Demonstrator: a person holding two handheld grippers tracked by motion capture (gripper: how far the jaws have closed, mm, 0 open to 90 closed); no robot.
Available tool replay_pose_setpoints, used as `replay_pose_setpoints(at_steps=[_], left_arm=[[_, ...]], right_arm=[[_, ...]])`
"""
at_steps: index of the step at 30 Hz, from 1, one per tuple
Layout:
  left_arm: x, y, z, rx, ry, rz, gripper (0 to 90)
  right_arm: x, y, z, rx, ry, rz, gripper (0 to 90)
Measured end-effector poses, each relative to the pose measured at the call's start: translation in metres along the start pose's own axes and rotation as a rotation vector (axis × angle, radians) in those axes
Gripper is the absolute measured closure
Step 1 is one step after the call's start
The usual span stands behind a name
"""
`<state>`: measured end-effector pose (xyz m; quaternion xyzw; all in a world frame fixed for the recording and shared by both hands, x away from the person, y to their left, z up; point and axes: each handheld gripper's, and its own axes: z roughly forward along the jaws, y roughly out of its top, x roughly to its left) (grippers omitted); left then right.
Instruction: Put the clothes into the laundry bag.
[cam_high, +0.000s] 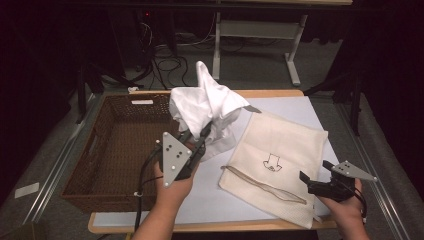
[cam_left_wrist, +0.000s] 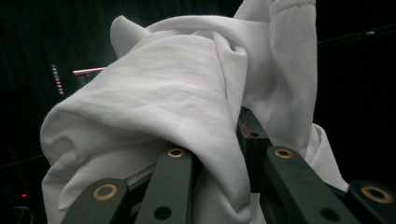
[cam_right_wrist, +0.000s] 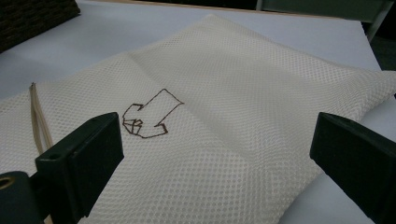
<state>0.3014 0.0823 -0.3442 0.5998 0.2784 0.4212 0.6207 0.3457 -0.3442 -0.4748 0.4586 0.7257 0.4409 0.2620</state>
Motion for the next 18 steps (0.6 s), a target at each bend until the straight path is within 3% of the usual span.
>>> replay_pose_setpoints(at_steps=[8,14,18], left_arm=[[-0.025,-0.028,-0.004,0.038,-0.091,-0.028,78.7],[-0.028,-0.042,-0.015,0.075,-0.117,-0.038,78.6],[-0.028,-0.056,-0.024,0.110,-0.113,-0.014,78.4]], right_arm=[[0.000,0.000,0.000,-0.001,0.007,-0.009,3.7],[0.003,0.000,0.000,-0.006,0.019,-0.022,8.4],[0.011,0.001,0.000,0.001,0.044,-0.050,12.7]])
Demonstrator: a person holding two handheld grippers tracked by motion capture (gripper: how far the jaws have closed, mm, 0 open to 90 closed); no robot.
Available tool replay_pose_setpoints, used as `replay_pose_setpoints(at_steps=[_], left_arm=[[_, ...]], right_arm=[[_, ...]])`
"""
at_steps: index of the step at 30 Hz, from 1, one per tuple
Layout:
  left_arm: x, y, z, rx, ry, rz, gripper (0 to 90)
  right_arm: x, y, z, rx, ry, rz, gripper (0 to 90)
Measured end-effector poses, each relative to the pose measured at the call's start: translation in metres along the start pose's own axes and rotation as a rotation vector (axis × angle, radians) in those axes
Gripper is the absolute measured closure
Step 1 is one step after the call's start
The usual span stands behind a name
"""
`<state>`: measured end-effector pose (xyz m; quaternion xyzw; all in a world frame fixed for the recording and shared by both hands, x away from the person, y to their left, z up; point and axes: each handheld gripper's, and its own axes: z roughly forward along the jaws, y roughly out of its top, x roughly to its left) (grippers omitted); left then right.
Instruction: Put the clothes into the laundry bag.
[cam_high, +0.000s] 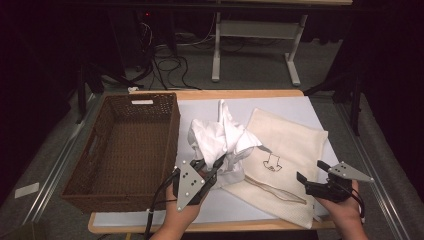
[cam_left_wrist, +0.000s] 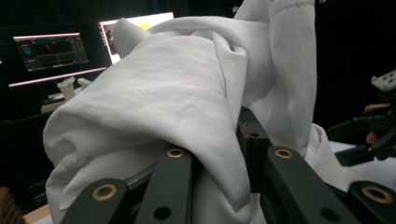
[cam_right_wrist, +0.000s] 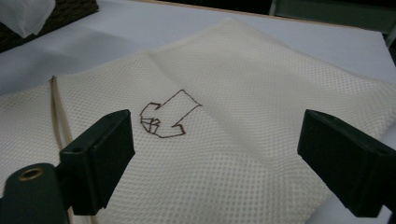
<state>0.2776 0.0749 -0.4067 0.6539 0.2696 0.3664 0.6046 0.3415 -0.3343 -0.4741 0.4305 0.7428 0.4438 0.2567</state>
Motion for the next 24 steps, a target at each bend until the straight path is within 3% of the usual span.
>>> replay_pose_setpoints(at_steps=[2,5,7,9,10,19,21,22,24], left_arm=[[-0.001,-0.016,-0.007,0.003,0.010,-0.017,78.3],[0.000,-0.030,-0.012,-0.011,0.023,-0.028,78.3],[0.000,-0.036,-0.015,0.017,0.009,-0.078,78.3],[0.001,-0.035,-0.020,0.013,0.009,-0.053,78.3],[0.002,-0.034,-0.024,-0.006,0.019,-0.050,78.3],[0.006,-0.034,-0.028,-0.004,0.042,-0.064,78.0],[0.007,-0.034,-0.029,-0.005,0.045,-0.077,78.0],[0.007,-0.033,-0.029,-0.007,0.047,-0.073,78.1],[0.007,-0.033,-0.029,-0.008,0.048,-0.067,78.0]], right_arm=[[0.008,0.002,0.000,0.014,0.026,-0.037,14.0],[0.013,0.003,0.001,0.017,0.060,-0.047,15.2],[0.019,0.002,0.004,0.049,0.091,-0.053,16.2],[0.025,0.001,0.010,0.082,0.115,-0.067,19.1],[0.030,-0.001,0.014,0.106,0.163,-0.101,26.1],[0.050,-0.008,0.024,0.212,0.189,-0.212,37.9],[0.051,-0.009,0.026,0.225,0.179,-0.223,45.8],[0.052,-0.011,0.028,0.249,0.176,-0.233,54.4],[0.052,-0.011,0.030,0.258,0.184,-0.237,58.4]])
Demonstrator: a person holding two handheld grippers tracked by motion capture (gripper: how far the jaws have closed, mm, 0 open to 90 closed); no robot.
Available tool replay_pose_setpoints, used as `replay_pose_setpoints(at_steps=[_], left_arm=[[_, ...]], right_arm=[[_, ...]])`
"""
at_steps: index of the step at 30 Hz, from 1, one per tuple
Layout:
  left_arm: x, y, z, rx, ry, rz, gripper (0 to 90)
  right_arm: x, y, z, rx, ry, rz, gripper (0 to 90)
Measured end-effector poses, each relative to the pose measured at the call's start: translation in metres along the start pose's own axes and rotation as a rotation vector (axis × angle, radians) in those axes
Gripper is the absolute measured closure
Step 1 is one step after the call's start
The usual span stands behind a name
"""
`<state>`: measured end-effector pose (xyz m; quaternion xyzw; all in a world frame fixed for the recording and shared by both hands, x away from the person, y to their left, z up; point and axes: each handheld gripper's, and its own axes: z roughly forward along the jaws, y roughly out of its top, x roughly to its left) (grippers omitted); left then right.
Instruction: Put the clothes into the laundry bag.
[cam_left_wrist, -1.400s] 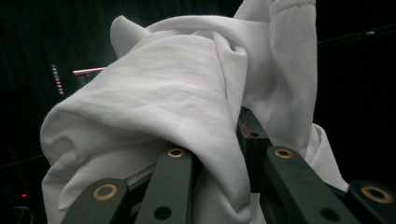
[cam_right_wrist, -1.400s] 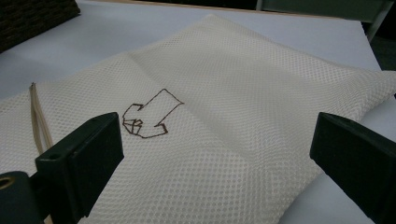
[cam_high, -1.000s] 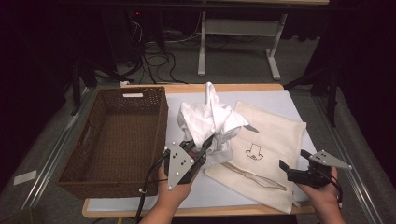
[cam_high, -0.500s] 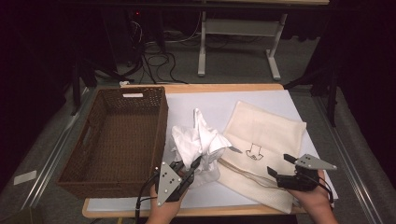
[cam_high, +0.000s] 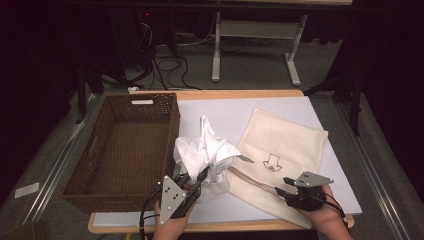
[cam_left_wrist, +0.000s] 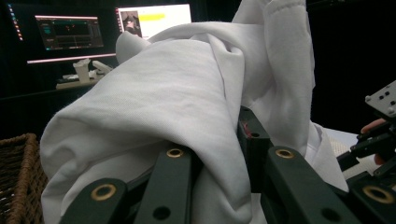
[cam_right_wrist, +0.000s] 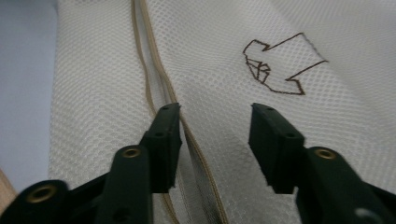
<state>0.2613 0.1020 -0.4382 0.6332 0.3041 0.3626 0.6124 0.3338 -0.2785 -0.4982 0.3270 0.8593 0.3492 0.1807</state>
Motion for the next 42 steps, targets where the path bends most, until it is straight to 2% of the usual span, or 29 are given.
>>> replay_pose_setpoints(at_steps=[2,4,5,7,9,10,12,13,18,19,20,23,24,27,28,31,32,33,35,36,37,42], left_arm=[[-0.001,0.001,0.000,-0.004,0.000,0.006,78.1],[0.000,0.003,-0.001,-0.007,0.003,-0.002,78.1],[0.000,0.003,-0.001,-0.007,0.003,-0.002,78.1],[0.000,0.003,-0.001,-0.008,0.006,-0.006,78.1],[0.000,0.002,-0.001,-0.007,0.009,-0.005,78.1],[0.001,0.003,-0.001,-0.011,0.012,-0.005,78.1],[0.001,0.003,-0.001,-0.012,0.015,-0.007,78.1],[0.001,0.003,-0.001,-0.014,0.018,-0.009,78.1],[0.001,0.003,-0.001,-0.019,0.024,-0.009,78.1],[0.001,0.003,-0.001,-0.019,0.024,-0.008,78.1],[0.001,0.002,-0.001,-0.019,0.022,-0.010,78.1],[0.000,-0.002,0.002,-0.006,0.011,-0.005,78.0],[-0.002,-0.006,0.005,0.012,0.000,-0.008,78.0],[-0.006,-0.009,0.008,0.028,-0.012,0.000,78.0],[-0.012,-0.011,0.010,0.038,-0.025,0.007,78.0],[-0.018,-0.012,0.013,0.039,-0.040,0.013,78.0],[-0.023,-0.011,0.014,0.028,-0.075,0.014,78.0],[-0.023,-0.011,0.014,0.028,-0.075,0.014,78.0],[-0.028,-0.007,0.015,0.003,-0.106,0.019,78.0],[-0.034,-0.002,0.016,-0.017,-0.134,0.021,78.1],[-0.034,-0.002,0.016,-0.017,-0.134,0.021,78.1],[-0.050,0.008,0.018,-0.069,-0.208,0.020,78.1]], right_arm=[[0.000,0.001,0.004,0.021,0.006,-0.011,67.1],[0.000,0.005,0.011,0.038,-0.008,-0.022,79.7],[0.000,0.005,0.011,0.038,-0.008,-0.022,79.7],[0.001,0.008,0.015,0.057,0.000,-0.028,87.7],[0.001,0.010,0.016,0.049,-0.002,-0.020,89.2],[0.000,0.014,0.018,0.019,-0.004,0.000,89.7],[-0.003,0.020,0.020,-0.002,-0.013,0.014,89.9],[-0.003,0.020,0.020,-0.002,-0.013,0.014,89.9],[-0.005,0.039,0.023,-0.078,-0.030,0.030,90.0],[-0.005,0.043,0.022,-0.094,-0.033,0.034,89.9],[-0.005,0.051,0.017,-0.135,-0.042,0.019,89.9],[-0.004,0.058,0.011,-0.166,-0.041,0.021,89.8],[-0.004,0.061,0.006,-0.191,-0.043,0.021,89.8],[-0.005,0.062,0.002,-0.217,-0.046,0.030,89.8],[-0.005,0.058,0.000,-0.247,-0.051,0.030,89.8],[-0.006,0.054,-0.001,-0.260,-0.044,0.051,89.8],[-0.007,0.052,-0.003,-0.259,-0.046,0.055,89.7],[-0.007,0.052,-0.003,-0.259,-0.046,0.055,89.7],[-0.008,0.051,-0.005,-0.271,-0.042,0.072,89.7],[-0.010,0.050,-0.007,-0.278,-0.043,0.073,89.7],[-0.010,0.050,-0.007,-0.278,-0.043,0.073,89.7],[-0.013,0.051,-0.008,-0.285,-0.044,0.094,89.7]])
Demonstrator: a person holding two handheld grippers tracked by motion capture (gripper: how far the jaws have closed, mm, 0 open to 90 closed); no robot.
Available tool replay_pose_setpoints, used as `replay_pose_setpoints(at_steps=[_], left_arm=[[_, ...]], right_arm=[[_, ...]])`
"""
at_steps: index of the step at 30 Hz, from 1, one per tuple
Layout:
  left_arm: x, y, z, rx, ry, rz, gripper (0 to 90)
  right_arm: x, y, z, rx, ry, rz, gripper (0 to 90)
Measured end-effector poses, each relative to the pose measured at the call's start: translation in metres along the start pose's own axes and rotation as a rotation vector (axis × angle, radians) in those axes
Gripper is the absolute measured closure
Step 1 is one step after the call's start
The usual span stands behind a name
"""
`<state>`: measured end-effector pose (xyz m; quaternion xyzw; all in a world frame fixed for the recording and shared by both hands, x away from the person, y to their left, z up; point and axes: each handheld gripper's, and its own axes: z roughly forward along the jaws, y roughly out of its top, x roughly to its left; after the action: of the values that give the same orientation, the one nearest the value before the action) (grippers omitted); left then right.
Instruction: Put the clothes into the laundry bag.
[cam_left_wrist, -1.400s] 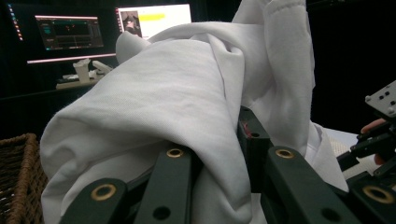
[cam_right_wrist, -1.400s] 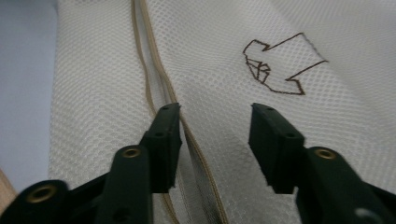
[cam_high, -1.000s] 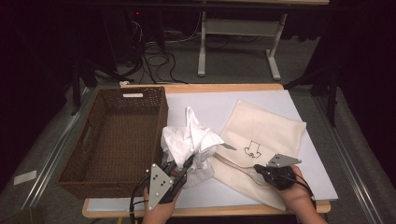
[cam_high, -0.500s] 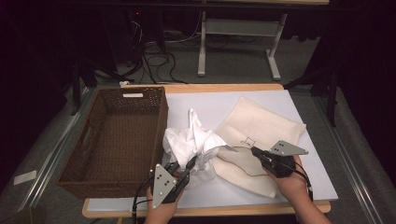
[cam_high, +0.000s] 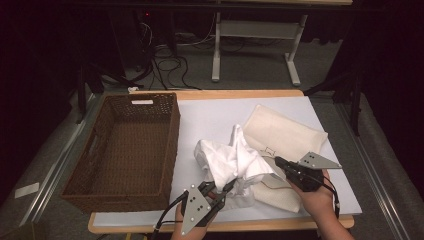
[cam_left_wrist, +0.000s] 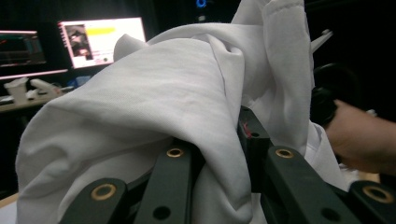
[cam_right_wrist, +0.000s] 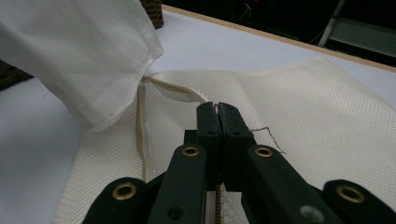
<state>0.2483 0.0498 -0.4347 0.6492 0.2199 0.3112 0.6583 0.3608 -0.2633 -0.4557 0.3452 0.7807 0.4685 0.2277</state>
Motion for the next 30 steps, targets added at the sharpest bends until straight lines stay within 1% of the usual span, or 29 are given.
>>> replay_pose_setpoints(at_steps=[2,3,4,6,8,10,12,13,14,15,16,18,19,20,21,22,24,25,26,27,28,29,30], left_arm=[[-0.006,0.002,0.002,-0.025,-0.029,0.005,78.1],[-0.008,0.003,0.004,-0.034,-0.042,0.016,78.1],[-0.011,0.003,0.006,-0.041,-0.064,0.024,78.1],[-0.012,0.002,0.007,-0.038,-0.070,0.026,78.1],[-0.011,-0.003,0.010,-0.028,-0.079,0.011,78.0],[-0.006,-0.011,0.014,-0.002,-0.091,-0.009,77.9],[0.000,-0.020,0.020,0.039,-0.085,-0.025,77.8],[0.001,-0.023,0.022,0.056,-0.082,-0.022,77.7],[0.006,-0.034,0.028,0.115,-0.061,-0.026,77.2],[0.006,-0.034,0.028,0.115,-0.061,-0.026,76.9],[0.008,-0.038,0.031,0.149,-0.056,-0.029,76.9],[0.011,-0.045,0.038,0.216,-0.049,-0.031,76.4],[0.011,-0.048,0.041,0.246,-0.045,-0.028,76.2],[0.011,-0.051,0.044,0.273,-0.037,-0.024,76.0],[0.011,-0.054,0.047,0.295,-0.030,-0.028,75.6],[0.010,-0.055,0.050,0.309,-0.024,-0.035,75.3],[0.009,-0.057,0.053,0.333,-0.014,-0.036,73.7],[0.007,-0.058,0.056,0.342,-0.015,-0.041,72.8],[0.004,-0.060,0.059,0.361,-0.023,-0.034,70.9],[0.004,-0.060,0.059,0.361,-0.023,-0.034,69.7],[0.003,-0.061,0.059,0.368,-0.032,-0.034,69.7],[0.002,-0.062,0.059,0.374,-0.040,-0.034,67.9],[0.002,-0.062,0.059,0.374,-0.049,-0.042,65.1]], right_arm=[[0.000,0.000,0.001,-0.001,0.001,-0.007,89.6],[0.000,0.000,0.001,-0.001,0.003,-0.005,89.6],[-0.001,0.000,0.002,-0.002,0.002,0.004,89.6],[-0.001,0.001,0.002,-0.005,0.001,0.007,89.6],[-0.002,0.001,0.002,-0.013,0.002,0.018,89.6],[-0.004,0.002,0.000,-0.026,0.002,0.027,89.6],[-0.004,0.004,-0.001,-0.036,0.000,0.036,89.6],[-0.004,0.004,-0.002,-0.040,0.000,0.036,89.6],[-0.002,0.006,-0.003,-0.050,-0.001,0.034,89.6],[-0.002,0.006,-0.003,-0.050,-0.001,0.034,89.6],[-0.002,0.007,-0.003,-0.058,-0.001,0.022,89.6],[0.000,0.008,-0.003,-0.068,-0.001,0.019,89.6],[0.002,0.008,-0.004,-0.063,-0.002,0.025,89.5],[0.002,0.009,-0.004,-0.069,0.000,0.012,89.5],[0.003,0.009,-0.005,-0.072,-0.001,0.014,89.5],[0.003,0.009,-0.005,-0.074,0.000,0.008,89.5],[0.004,0.010,-0.006,-0.079,-0.002,0.004,89.5],[0.005,0.009,-0.006,-0.078,-0.002,0.010,89.5],[0.005,0.009,-0.007,-0.075,-0.003,0.014,89.4],[0.005,0.009,-0.007,-0.075,-0.003,0.014,89.4],[0.006,0.009,-0.007,-0.076,-0.002,0.015,89.4],[0.006,0.009,-0.007,-0.075,-0.001,0.011,89.4],[0.006,0.008,-0.007,-0.075,-0.001,0.008,89.4]])
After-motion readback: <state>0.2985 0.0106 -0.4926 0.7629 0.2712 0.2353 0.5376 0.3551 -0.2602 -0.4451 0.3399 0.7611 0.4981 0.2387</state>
